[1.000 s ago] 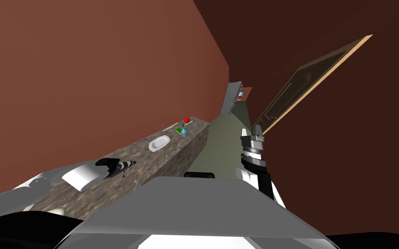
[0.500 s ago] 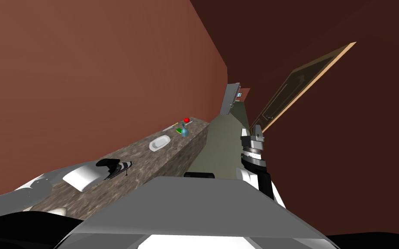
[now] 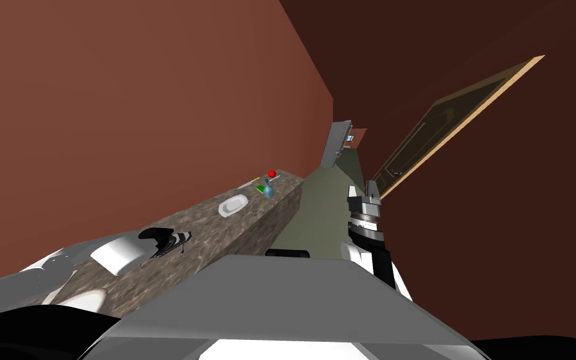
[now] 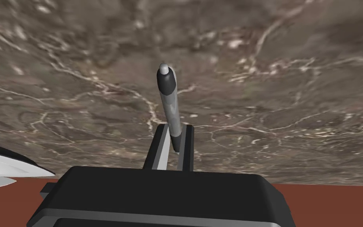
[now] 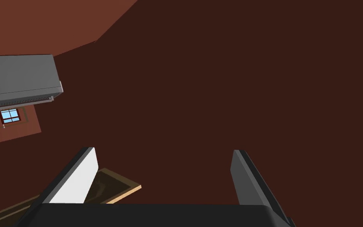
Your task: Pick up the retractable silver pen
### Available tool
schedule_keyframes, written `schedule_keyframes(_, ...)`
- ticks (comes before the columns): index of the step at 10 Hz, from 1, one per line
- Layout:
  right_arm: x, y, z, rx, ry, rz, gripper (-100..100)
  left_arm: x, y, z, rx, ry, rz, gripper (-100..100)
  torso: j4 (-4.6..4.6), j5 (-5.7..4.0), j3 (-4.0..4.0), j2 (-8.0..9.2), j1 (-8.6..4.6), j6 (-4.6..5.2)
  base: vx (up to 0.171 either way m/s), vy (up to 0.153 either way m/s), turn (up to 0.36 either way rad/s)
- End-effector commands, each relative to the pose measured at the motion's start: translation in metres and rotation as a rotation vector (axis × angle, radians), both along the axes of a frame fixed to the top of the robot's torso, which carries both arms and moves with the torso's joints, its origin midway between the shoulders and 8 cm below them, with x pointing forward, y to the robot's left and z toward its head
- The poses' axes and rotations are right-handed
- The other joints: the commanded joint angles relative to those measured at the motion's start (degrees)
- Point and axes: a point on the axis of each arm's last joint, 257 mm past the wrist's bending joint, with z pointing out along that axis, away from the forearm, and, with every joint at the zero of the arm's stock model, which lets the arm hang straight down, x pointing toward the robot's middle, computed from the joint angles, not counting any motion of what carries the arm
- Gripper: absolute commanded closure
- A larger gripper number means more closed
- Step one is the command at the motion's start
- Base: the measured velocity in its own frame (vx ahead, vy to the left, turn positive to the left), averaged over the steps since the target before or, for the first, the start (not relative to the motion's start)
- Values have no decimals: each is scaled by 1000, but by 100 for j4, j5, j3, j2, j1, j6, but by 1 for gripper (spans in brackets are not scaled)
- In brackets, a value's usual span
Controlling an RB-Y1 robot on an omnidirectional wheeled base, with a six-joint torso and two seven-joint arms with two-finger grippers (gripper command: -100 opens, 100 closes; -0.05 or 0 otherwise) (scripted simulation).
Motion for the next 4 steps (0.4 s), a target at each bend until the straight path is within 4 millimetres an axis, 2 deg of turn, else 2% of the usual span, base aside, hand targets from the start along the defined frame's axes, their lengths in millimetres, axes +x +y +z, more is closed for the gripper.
schedule_keyframes(1,0,0,0,0,0,0,0,5,-3,7,0,2,-26,100,0,0,0,0,0,0,66,-53,165)
schedule_keyframes(3,0,0,0,0,0,0,0,7,-5,9,1,4,-31,100,0,-1,-3,-5,2,6,39,-25,81)
schedule_keyframes(4,0,0,0,0,0,0,0,8,-5,9,1,3,-34,0,1,3,1,2,12,9,0,0,0)
